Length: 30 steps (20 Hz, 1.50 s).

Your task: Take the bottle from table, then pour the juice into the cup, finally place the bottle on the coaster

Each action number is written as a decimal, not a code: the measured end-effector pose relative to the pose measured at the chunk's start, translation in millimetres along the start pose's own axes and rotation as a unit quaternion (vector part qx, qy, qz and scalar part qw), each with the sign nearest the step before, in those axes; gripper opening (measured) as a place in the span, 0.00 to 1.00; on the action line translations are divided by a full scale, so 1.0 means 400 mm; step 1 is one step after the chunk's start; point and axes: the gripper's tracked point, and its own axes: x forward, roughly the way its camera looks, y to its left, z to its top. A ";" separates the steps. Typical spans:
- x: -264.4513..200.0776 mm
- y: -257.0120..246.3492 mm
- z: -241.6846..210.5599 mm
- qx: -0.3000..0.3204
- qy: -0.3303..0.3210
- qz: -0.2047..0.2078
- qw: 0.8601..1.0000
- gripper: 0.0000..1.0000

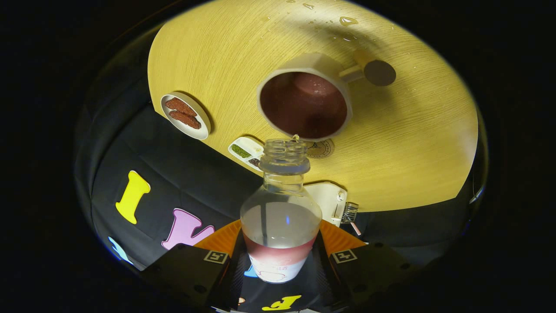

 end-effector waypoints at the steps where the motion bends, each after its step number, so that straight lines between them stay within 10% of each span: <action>1: -0.001 0.001 0.000 0.000 0.000 0.000 1.000 0.71; 22: 0.001 -0.066 0.008 -0.150 -0.082 0.092 0.981 0.71; 26: 0.016 -0.093 0.010 -0.290 -0.121 0.112 0.943 0.71; 30: 0.014 -0.146 0.009 -0.462 -0.155 0.101 0.867 0.71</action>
